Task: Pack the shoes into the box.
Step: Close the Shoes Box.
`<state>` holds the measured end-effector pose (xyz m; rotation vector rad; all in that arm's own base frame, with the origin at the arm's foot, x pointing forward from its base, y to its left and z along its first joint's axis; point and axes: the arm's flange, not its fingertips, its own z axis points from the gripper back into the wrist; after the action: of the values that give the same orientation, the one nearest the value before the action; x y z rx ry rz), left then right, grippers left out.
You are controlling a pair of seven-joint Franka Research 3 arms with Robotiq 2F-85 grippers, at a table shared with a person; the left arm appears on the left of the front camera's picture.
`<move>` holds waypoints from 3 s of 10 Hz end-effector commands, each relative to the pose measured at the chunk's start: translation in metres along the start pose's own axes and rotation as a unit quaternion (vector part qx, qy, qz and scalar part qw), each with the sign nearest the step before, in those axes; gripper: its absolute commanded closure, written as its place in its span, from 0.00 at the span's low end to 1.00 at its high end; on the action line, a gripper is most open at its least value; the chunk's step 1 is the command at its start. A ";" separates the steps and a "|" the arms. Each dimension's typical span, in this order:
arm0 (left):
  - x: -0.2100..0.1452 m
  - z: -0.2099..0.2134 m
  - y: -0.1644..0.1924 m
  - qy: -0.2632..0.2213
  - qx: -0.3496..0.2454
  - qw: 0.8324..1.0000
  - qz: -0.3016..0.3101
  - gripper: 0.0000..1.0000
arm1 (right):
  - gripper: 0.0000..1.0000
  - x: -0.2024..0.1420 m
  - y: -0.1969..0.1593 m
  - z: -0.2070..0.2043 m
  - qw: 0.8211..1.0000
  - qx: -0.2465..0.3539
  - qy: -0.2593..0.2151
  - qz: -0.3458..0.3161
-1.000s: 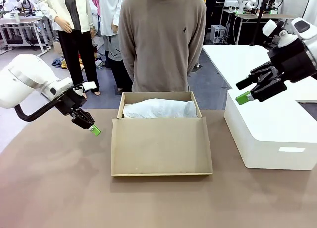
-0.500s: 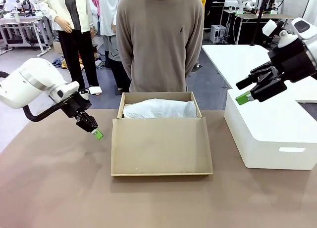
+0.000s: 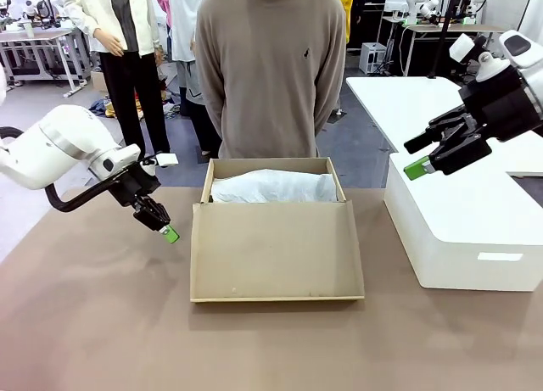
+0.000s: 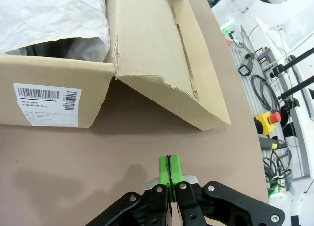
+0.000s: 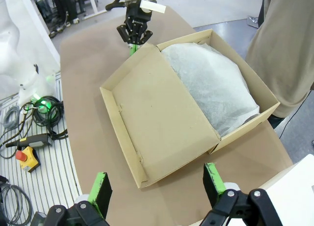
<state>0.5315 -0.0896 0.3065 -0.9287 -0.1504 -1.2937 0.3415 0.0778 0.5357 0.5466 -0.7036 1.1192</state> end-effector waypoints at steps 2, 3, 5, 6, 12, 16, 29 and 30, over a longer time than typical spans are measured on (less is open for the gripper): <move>0.000 -0.007 0.005 -0.008 -0.001 1.000 0.012 1.00 | 0.00 0.001 -0.002 -0.003 1.000 0.004 -0.018 0.011; 0.000 -0.011 0.005 -0.014 0.003 1.000 0.016 1.00 | 0.00 0.001 -0.002 -0.003 1.000 0.004 -0.018 0.011; 0.000 -0.018 0.007 -0.026 0.006 0.999 0.024 1.00 | 0.00 0.001 -0.002 -0.003 1.000 0.004 -0.018 0.011; 0.001 -0.021 0.008 -0.025 0.008 0.999 0.026 1.00 | 0.00 0.001 -0.002 -0.003 1.000 0.004 -0.018 0.011; 0.004 -0.042 0.012 -0.031 0.015 0.999 0.033 1.00 | 0.00 0.001 -0.002 -0.003 1.000 0.004 -0.018 0.011; 0.007 -0.056 0.011 -0.045 0.006 0.998 0.035 1.00 | 0.00 0.001 -0.002 -0.003 1.000 0.004 -0.018 0.011; 0.019 -0.059 -0.009 -0.114 -0.103 0.986 0.060 1.00 | 0.00 0.001 -0.002 -0.003 1.000 0.004 -0.018 0.011; 0.021 -0.054 -0.010 -0.126 -0.094 0.985 0.065 1.00 | 0.00 0.001 -0.002 -0.003 1.000 0.004 -0.018 0.011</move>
<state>0.5074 -0.1411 0.2799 -1.2136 -0.1314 -1.1311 0.3415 0.0778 0.5357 0.5466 -0.7036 1.1194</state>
